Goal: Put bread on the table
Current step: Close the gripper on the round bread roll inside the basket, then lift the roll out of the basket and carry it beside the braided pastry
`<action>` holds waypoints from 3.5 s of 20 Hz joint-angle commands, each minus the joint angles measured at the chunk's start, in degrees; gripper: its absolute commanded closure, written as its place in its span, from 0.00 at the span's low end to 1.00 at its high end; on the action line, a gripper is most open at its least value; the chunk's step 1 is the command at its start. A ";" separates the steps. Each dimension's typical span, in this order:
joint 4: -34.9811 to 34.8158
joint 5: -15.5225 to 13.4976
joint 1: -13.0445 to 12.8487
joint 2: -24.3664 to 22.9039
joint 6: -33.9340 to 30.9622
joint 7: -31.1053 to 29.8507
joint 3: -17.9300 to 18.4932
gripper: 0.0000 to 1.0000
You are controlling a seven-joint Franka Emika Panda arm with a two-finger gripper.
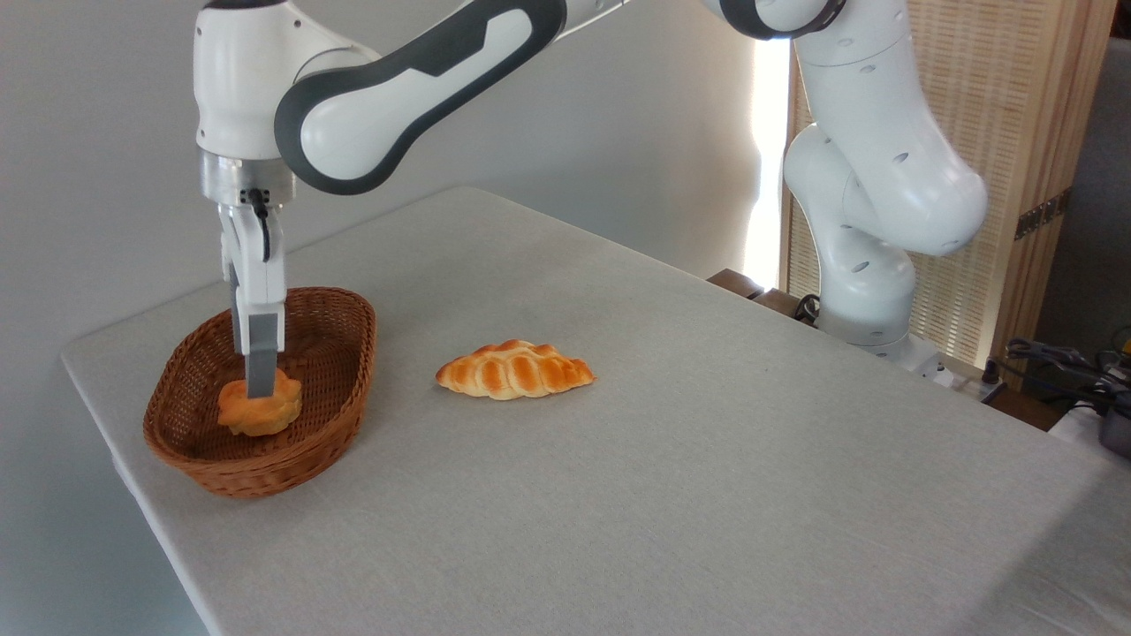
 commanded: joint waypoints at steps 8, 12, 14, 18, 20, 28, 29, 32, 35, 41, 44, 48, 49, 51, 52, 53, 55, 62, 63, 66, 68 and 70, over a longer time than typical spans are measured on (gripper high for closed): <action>-1.85 2.25 -0.82 0.75 3.11 -0.09 0.15 0.00; -1.93 2.25 -0.82 1.19 3.99 -0.09 0.15 0.00; -2.02 2.25 -0.74 1.27 3.99 -0.09 0.15 0.00; -2.02 2.25 -0.82 1.71 4.26 -0.09 0.15 0.00; -2.11 2.25 -0.91 1.89 4.96 -0.09 0.15 0.00; -3.52 2.25 -1.09 2.24 8.30 -0.09 0.15 0.46; -3.60 2.33 -1.09 2.24 8.39 0.00 0.15 0.52; -3.87 2.86 -1.09 2.24 8.39 0.18 0.15 0.76; -3.87 2.86 -1.09 2.24 8.39 0.09 0.15 0.76; -3.87 2.86 -1.09 2.16 8.30 0.09 0.15 0.76; -3.87 2.86 -1.18 2.15 8.30 0.09 0.15 0.76; -3.87 2.86 -1.18 2.07 8.21 0.00 0.15 0.77; -3.87 2.86 -1.09 2.07 8.21 0.00 0.15 0.77; -3.87 2.77 -1.18 1.98 8.04 -0.09 0.15 0.77; -3.87 2.77 -1.09 1.72 7.95 0.00 0.15 0.77; -3.78 2.77 -1.09 1.63 7.95 -0.09 0.15 0.77; -3.78 2.69 -1.09 0.58 7.77 -0.26 0.15 0.77; -2.90 -1.25 -0.56 -4.60 1.55 -0.44 0.77 0.76; -2.82 -2.58 -0.47 -5.22 0.58 -0.26 0.77 0.76; -2.99 -5.22 -0.30 -8.99 -4.95 0.61 2.69 0.73; -3.08 -5.49 -0.39 -11.19 -10.12 2.97 4.45 0.66; -3.25 -5.49 -0.39 -13.21 -15.05 7.27 6.29 0.58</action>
